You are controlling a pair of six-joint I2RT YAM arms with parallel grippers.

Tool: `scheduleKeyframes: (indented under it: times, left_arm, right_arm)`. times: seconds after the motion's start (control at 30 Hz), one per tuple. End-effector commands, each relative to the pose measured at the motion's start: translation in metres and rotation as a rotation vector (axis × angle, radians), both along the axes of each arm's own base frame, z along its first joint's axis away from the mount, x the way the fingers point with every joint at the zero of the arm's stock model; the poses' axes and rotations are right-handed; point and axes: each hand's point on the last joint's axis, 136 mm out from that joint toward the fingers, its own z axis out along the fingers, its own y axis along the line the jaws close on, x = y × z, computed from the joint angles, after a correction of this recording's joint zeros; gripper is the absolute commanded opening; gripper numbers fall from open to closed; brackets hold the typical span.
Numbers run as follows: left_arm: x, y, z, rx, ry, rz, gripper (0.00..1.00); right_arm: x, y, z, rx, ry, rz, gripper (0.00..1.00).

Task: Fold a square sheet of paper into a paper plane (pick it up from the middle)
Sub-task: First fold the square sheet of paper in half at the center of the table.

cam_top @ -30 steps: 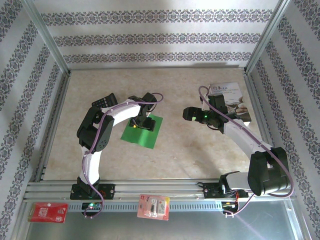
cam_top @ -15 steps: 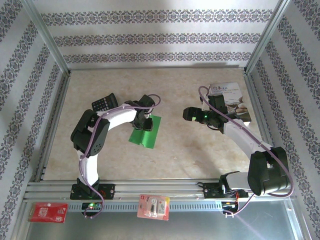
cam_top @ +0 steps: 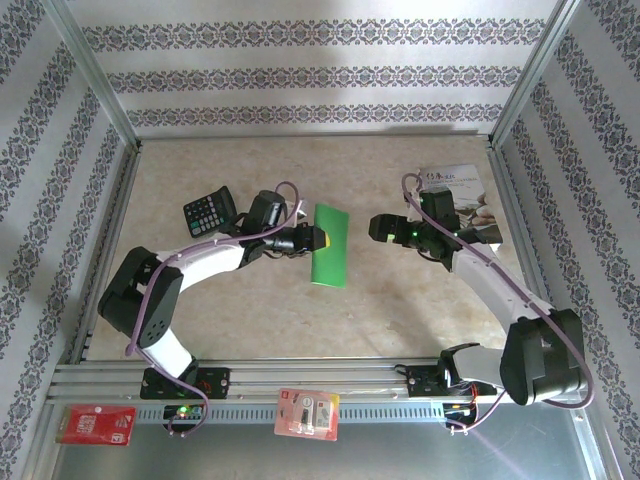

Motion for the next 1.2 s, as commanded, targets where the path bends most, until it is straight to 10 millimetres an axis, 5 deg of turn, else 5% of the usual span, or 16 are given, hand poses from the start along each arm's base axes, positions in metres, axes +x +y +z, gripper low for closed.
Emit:
scheduleKeyframes:
  times: [0.0, 0.3, 0.47, 0.8, 1.17]
  left_arm:
    - [-0.001, -0.006, -0.009, -0.108, 0.078, -0.003, 0.23]
    - [-0.015, 0.011, -0.075, 0.038, 0.154, -0.016, 0.25]
    - [-0.021, 0.023, -0.098, 0.115, 0.174, -0.015, 0.27]
    - [-0.022, 0.041, -0.121, 0.240, 0.170, 0.016, 0.34]
    - [-0.025, 0.051, -0.131, 0.302, 0.172, 0.032, 0.37]
  right_arm:
    - [-0.003, 0.017, 0.005, 0.006, -0.014, 0.063, 0.98]
    - [-0.024, 0.059, -0.022, 0.087, 0.072, 0.175, 0.96]
    - [-0.029, 0.077, -0.037, 0.145, 0.111, 0.186, 0.86]
    - [-0.025, 0.114, -0.067, 0.180, 0.166, 0.215, 0.50]
    - [-0.006, 0.133, -0.093, 0.153, 0.206, 0.225, 0.32]
